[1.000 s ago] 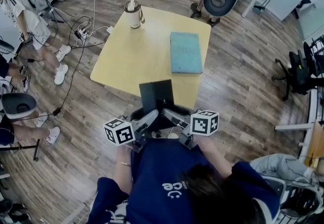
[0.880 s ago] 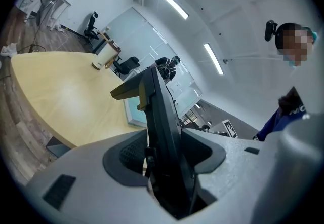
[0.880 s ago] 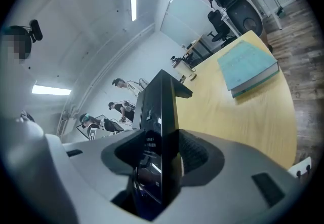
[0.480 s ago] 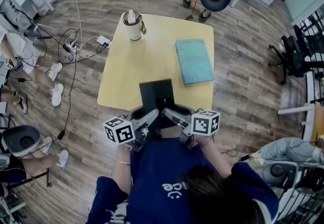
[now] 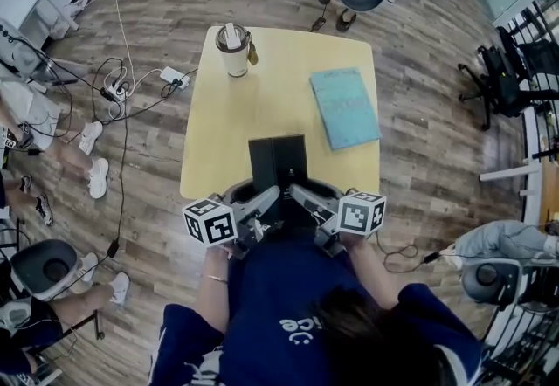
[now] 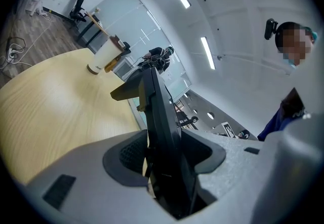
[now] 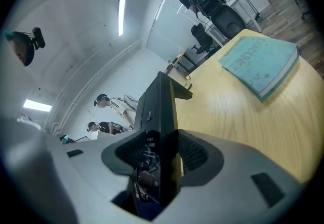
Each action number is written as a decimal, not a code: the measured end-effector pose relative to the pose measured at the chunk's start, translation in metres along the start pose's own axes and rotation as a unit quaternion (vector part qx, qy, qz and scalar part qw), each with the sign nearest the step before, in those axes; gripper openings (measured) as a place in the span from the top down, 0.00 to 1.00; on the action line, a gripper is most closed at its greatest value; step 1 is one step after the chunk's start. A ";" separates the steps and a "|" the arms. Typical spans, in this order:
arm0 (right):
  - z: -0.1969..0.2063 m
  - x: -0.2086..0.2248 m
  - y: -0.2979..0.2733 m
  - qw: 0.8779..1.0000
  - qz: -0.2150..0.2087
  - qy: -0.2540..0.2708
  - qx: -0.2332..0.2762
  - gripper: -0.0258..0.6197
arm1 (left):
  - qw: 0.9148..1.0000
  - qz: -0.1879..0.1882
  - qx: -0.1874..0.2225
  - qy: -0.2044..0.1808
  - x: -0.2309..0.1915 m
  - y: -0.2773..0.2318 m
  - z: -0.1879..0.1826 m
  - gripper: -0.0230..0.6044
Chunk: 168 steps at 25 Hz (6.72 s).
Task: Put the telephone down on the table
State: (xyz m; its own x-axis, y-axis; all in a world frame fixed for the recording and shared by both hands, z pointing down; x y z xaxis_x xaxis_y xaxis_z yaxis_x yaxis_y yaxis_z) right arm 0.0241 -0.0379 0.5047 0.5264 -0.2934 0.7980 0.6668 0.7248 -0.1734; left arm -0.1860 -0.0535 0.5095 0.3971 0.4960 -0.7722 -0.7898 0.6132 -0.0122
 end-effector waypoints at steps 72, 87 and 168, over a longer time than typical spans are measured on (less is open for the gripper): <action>-0.070 0.103 -0.179 0.992 0.002 -0.015 -0.122 0.63 | 0.993 -0.098 0.017 0.057 -0.151 -0.085 -0.066 0.63; -0.069 0.111 -0.187 0.994 -0.008 0.000 -0.112 0.63 | 0.994 -0.107 0.003 0.037 -0.160 -0.091 -0.069 0.62; -0.058 0.017 -0.061 0.979 0.013 0.203 0.007 0.42 | 0.950 -0.228 0.072 -0.199 -0.004 -0.020 -0.026 0.55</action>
State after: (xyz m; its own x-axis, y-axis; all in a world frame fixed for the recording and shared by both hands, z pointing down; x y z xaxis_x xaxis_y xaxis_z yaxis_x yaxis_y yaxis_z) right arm 0.0227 -0.1231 0.4950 0.7112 -0.4966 0.4977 0.6451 0.7424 -0.1811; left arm -0.1842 -0.0842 0.4963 0.8510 0.3336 -0.4055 -0.4318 0.8841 -0.1787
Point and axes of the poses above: the fingertips, and each gripper's own axes: y backward along the fingers, x to its right, z out of its underside, the point moved 9 cm from there along y, backward along the fingers, and after that the axes turned 15 degrees about x, right-handed, at the moved point
